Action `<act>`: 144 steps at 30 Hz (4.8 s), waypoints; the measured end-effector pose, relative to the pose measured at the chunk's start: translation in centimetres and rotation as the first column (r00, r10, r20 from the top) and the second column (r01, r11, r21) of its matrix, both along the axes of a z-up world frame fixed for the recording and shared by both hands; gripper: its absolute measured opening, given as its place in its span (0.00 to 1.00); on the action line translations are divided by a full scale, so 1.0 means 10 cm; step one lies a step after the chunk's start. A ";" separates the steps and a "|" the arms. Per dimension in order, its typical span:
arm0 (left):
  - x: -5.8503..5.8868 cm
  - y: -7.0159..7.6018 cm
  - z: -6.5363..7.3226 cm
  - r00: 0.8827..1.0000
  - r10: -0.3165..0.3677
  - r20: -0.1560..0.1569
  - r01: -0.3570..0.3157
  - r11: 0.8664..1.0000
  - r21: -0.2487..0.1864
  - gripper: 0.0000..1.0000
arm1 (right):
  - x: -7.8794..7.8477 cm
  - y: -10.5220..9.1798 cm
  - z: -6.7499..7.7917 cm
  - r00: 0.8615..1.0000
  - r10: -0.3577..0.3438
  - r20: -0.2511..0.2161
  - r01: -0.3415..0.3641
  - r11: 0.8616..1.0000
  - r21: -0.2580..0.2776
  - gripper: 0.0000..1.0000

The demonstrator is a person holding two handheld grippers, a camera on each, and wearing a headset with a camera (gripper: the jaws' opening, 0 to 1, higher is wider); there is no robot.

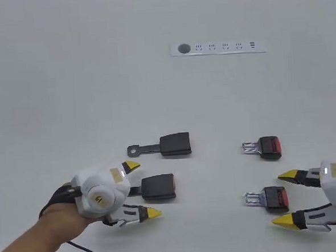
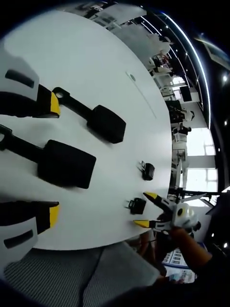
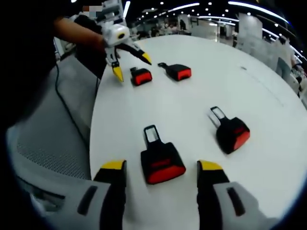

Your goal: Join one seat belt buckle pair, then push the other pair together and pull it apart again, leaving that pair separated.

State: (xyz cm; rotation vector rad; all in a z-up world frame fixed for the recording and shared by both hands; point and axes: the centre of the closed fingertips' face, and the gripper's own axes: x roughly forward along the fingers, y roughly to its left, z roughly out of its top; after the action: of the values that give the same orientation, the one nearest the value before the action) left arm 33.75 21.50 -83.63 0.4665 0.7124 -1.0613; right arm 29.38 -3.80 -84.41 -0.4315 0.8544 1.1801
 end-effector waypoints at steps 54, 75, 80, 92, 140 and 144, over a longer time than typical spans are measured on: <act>-0.16 -0.25 -0.14 0.924 -0.382 -0.033 0.383 0.922 0.052 0.36 | 0.08 0.00 -0.03 0.993 0.108 0.037 -0.109 0.994 0.016 0.35; -0.14 -0.22 -0.13 0.944 -0.328 -0.046 0.328 0.944 0.013 0.36 | 0.18 0.46 -0.06 0.997 0.049 0.061 -0.055 0.993 0.101 0.35; -0.13 -0.22 -0.13 0.943 -0.329 -0.050 0.330 0.944 0.013 0.36 | 0.24 0.60 -0.06 0.998 0.033 0.054 -0.040 0.991 0.128 0.35; -0.13 -0.22 -0.13 0.945 -0.322 -0.053 0.323 0.946 0.008 0.36 | 0.31 1.06 -0.07 0.995 0.069 0.074 -0.079 0.987 0.143 0.35; -0.14 -0.24 -0.14 0.926 -0.369 -0.080 0.373 0.927 0.043 0.35 | 0.36 1.69 -0.07 0.989 0.149 0.024 -0.150 0.988 0.047 0.34; -0.14 -0.25 -0.14 0.926 -0.369 -0.083 0.374 0.927 0.041 0.35 | 0.33 1.78 -0.07 0.990 0.140 0.025 -0.141 0.989 0.053 0.34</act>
State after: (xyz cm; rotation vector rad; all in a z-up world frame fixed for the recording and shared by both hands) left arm 32.34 19.04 -84.99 0.6302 0.7367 -1.4240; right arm 32.69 14.00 -85.06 -0.4652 0.7817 1.3237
